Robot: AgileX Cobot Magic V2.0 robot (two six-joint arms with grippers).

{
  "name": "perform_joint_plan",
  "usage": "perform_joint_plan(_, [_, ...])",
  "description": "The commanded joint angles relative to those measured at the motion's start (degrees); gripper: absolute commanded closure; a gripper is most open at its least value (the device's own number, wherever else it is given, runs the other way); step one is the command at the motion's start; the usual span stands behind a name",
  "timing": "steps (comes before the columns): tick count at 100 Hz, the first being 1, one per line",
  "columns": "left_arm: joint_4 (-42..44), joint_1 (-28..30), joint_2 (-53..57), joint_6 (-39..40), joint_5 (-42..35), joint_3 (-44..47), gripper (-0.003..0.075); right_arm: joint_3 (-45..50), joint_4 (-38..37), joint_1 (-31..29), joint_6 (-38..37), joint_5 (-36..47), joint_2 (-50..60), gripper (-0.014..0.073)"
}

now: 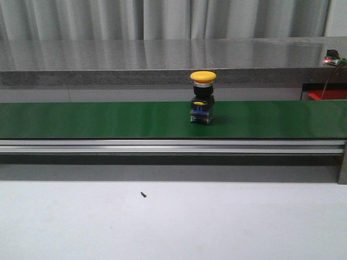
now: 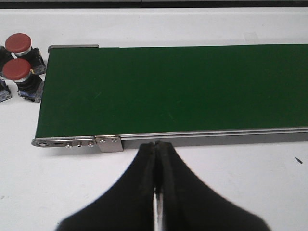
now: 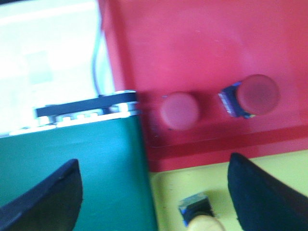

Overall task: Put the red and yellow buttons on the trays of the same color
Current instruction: 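Carry the red button with the right gripper into the red tray, then lower the right gripper onto the yellow button on the belt and grasp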

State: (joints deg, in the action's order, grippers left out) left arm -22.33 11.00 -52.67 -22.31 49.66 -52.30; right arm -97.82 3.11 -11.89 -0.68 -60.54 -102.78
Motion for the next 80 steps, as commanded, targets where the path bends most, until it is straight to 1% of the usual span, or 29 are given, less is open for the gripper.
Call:
perform_joint_plan(1, [-2.0, -0.4, 0.7, 0.2, -3.2, -1.5, 0.0740, -1.2, 0.1, 2.1, 0.2, 2.2, 4.7, -0.0012])
perform_joint_plan(52, [-2.0, -0.4, 0.7, 0.2, -2.8, -1.5, 0.0740, -1.2, 0.2, 23.5, 0.2, 1.1, 5.7, -0.0012])
perform_joint_plan(67, [-2.0, -0.4, 0.7, 0.2, -2.8, -1.5, 0.0740, -1.5, 0.3, 27.4, 0.2, 0.1, 5.0, -0.0012])
perform_joint_plan(80, [-2.0, -0.4, 0.7, 0.2, -2.7, -1.5, 0.0740, -1.9, 1.4, 29.2, 0.2, -0.8, 3.9, -0.0012])
